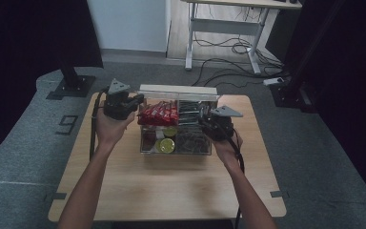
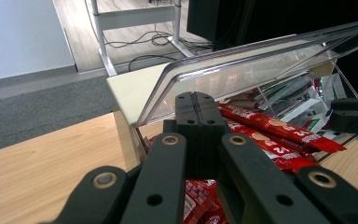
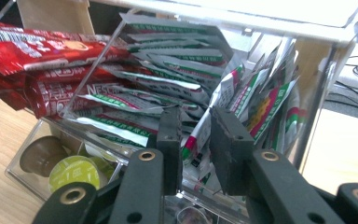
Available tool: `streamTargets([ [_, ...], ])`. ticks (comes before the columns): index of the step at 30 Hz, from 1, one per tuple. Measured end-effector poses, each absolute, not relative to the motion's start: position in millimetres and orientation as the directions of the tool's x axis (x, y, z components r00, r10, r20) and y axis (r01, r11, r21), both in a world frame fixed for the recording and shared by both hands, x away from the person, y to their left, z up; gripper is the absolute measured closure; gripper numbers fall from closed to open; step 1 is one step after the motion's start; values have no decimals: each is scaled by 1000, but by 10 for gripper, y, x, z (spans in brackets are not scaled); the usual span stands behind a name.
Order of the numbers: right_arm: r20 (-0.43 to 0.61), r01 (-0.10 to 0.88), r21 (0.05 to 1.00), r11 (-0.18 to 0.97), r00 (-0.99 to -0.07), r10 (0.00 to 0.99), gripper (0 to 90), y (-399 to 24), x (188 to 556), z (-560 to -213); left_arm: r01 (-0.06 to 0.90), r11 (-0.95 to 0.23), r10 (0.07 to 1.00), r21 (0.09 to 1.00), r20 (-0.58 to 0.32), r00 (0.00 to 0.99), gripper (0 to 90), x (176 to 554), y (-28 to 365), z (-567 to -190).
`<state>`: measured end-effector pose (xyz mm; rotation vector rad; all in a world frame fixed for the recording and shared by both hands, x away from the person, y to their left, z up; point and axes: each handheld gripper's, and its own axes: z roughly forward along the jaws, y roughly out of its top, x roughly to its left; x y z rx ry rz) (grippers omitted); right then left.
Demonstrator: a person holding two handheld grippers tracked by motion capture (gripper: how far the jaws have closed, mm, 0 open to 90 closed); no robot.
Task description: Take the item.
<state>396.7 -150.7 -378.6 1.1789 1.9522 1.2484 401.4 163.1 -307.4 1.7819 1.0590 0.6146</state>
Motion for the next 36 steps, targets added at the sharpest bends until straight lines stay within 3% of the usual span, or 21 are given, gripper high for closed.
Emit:
streamTargets([
  [5,13,397,897,197,-467,884,764,-1479,3997,-3803,392,-185,865,901,-40,500,900,4013,1631,-3074],
  [12,-1,401,893,205,-453,891,880,-1464,4010,-3794,391,-184,865,902,-41,500,900,4010,1635,-3071],
  [36,25,317,938,141,-468,883,895,-1610,3842,-3606,390,-178,866,903,-44,498,900,4010,1634,-3074],
])
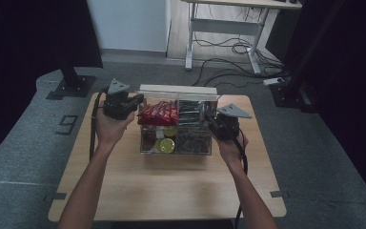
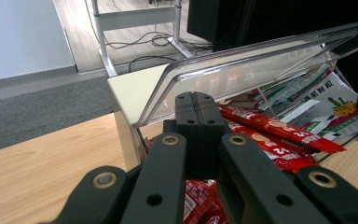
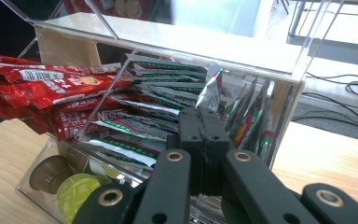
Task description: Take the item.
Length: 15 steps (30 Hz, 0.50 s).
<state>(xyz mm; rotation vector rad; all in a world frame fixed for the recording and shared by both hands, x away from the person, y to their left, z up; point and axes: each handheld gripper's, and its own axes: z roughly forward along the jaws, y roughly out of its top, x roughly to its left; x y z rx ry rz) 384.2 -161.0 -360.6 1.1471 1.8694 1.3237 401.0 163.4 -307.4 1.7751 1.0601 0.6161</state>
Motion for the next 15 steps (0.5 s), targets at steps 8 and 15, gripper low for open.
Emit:
streamTargets([
  [8,24,318,936,149,-480,877,896,-1602,3803,-3641,391,-180,866,903,-44,499,900,4010,1636,-3072],
  [15,29,300,945,134,-483,875,896,-1640,3755,-3613,393,-180,867,902,-43,497,900,4013,1632,-3067],
])
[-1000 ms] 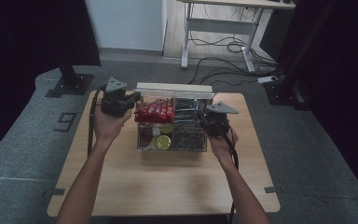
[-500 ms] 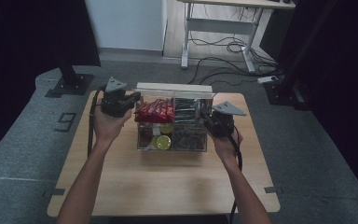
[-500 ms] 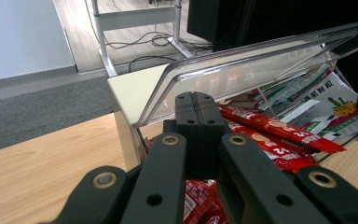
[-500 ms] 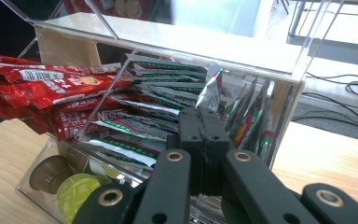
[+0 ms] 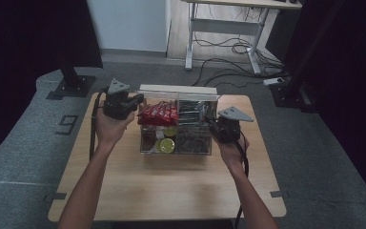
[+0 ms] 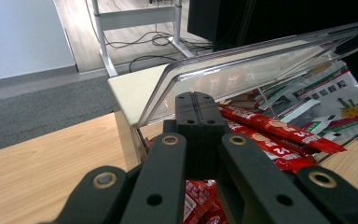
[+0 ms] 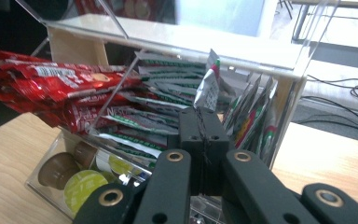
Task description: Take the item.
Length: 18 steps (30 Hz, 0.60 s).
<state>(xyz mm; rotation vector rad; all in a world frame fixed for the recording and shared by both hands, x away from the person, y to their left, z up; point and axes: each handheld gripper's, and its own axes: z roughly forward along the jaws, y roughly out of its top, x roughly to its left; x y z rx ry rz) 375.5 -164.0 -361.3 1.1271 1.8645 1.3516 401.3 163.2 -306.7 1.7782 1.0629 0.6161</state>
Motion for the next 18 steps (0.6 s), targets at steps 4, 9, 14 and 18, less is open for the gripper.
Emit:
streamTargets([
  [4,24,278,952,128,-486,874,896,-1660,3715,-3557,394,-182,867,901,-42,497,900,4016,1632,-3063],
  [9,22,254,960,118,-487,873,896,-1691,3655,-3499,394,-182,866,901,-43,498,900,4017,1633,-3062],
  [14,29,236,966,102,-494,869,897,-1743,3603,-3431,395,-181,866,901,-44,497,900,4017,1633,-3062],
  [18,29,220,971,96,-503,864,897,-1776,3545,-3393,395,-181,867,900,-44,497,900,4016,1632,-3062],
])
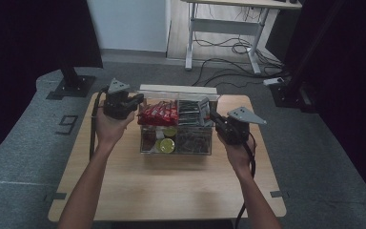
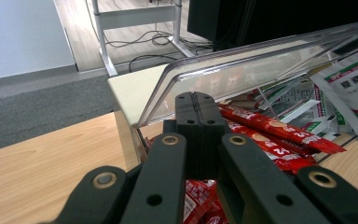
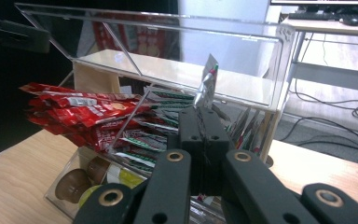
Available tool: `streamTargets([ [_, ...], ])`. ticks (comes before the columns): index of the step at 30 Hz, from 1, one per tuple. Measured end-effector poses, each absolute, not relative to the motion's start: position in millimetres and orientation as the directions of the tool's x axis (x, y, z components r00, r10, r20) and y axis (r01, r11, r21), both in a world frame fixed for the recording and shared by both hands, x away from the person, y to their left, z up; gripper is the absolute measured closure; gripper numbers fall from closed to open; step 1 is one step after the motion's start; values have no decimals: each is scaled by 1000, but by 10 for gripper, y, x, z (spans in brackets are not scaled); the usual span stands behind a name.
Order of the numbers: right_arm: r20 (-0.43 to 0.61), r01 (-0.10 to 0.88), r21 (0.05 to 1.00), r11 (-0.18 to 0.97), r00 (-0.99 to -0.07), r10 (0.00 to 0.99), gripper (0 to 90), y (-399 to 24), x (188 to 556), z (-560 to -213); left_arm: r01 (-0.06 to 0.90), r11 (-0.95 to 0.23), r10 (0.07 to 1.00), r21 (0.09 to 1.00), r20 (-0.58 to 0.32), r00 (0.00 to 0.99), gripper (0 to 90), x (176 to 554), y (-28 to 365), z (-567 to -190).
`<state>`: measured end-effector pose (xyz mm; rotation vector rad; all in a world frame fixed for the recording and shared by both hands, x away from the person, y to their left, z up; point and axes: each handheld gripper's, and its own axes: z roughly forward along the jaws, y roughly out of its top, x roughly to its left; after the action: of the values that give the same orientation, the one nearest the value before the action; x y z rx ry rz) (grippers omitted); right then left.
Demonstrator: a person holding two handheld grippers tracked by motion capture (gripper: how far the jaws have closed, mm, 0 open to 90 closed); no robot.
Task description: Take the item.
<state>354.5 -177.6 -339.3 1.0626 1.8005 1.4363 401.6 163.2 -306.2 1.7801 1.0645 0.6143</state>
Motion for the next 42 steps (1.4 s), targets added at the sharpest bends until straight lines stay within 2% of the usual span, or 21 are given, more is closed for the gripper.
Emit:
streamTargets([
  [16,33,194,978,78,-510,860,897,-1973,3331,-3456,397,-179,867,900,-46,496,900,4016,1632,-3061],
  [42,80,209,977,35,-517,852,897,-2239,3036,-3686,397,-181,869,900,-43,493,900,4009,1626,-3062],
])
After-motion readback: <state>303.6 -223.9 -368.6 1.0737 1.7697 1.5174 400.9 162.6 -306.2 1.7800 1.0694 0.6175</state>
